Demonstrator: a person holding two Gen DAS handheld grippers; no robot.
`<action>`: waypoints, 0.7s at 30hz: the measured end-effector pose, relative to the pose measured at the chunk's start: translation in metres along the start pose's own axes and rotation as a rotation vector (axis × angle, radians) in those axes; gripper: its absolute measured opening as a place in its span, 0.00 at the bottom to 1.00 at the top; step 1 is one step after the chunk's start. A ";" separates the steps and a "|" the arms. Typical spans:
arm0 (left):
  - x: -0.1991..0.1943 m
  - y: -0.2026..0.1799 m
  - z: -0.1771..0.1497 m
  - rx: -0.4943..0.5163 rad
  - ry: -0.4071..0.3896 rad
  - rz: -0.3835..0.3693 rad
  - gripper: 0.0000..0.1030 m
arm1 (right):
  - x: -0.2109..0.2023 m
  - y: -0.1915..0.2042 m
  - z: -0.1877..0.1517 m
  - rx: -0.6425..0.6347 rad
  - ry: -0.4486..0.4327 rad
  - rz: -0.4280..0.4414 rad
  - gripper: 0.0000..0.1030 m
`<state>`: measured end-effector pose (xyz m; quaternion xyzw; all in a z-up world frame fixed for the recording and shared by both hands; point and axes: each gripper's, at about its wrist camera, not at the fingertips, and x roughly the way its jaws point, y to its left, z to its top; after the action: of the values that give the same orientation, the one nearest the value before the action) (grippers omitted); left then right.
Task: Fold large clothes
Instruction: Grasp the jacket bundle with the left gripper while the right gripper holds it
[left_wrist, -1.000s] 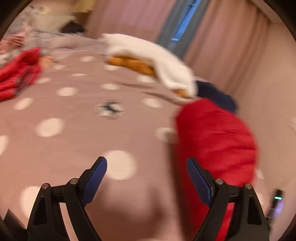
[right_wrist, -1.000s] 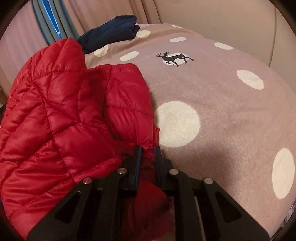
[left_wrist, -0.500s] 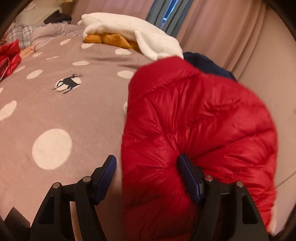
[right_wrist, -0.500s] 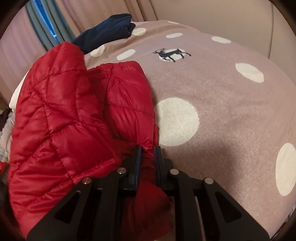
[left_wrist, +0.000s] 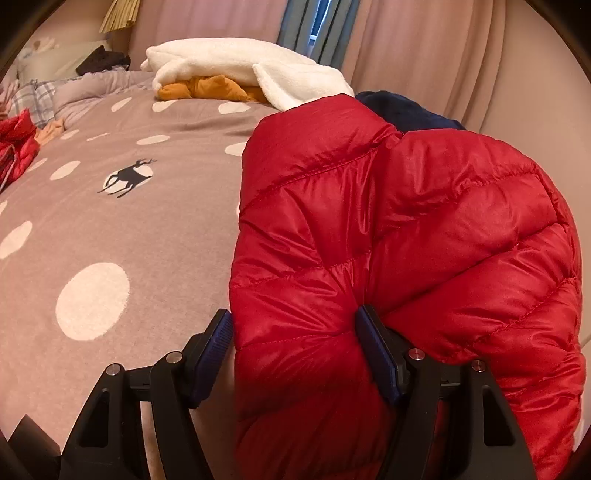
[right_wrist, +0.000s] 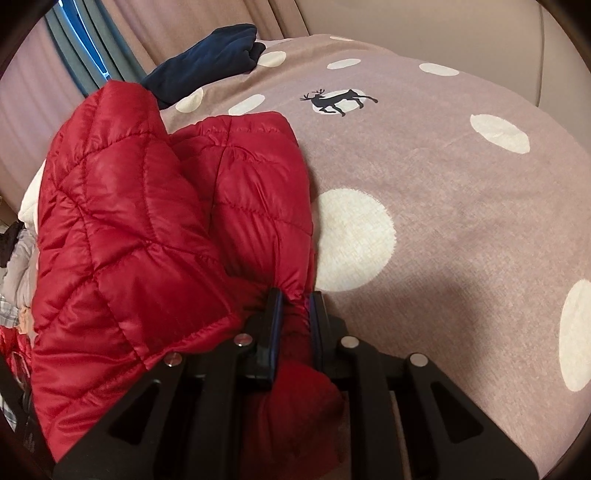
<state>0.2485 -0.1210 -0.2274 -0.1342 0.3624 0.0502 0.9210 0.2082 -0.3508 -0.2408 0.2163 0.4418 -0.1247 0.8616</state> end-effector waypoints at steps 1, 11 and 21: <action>0.000 -0.001 -0.001 -0.001 -0.004 0.002 0.68 | 0.002 0.001 0.000 -0.011 -0.001 -0.008 0.15; -0.022 0.065 0.026 -0.235 0.189 -0.231 0.81 | -0.015 -0.042 0.009 0.223 -0.015 0.156 0.72; -0.019 0.111 0.027 -0.335 0.285 -0.497 0.99 | -0.033 -0.079 0.007 0.484 -0.056 0.472 1.00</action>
<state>0.2311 -0.0066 -0.2191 -0.3738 0.4303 -0.1363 0.8102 0.1617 -0.4228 -0.2311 0.5077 0.3133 -0.0289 0.8020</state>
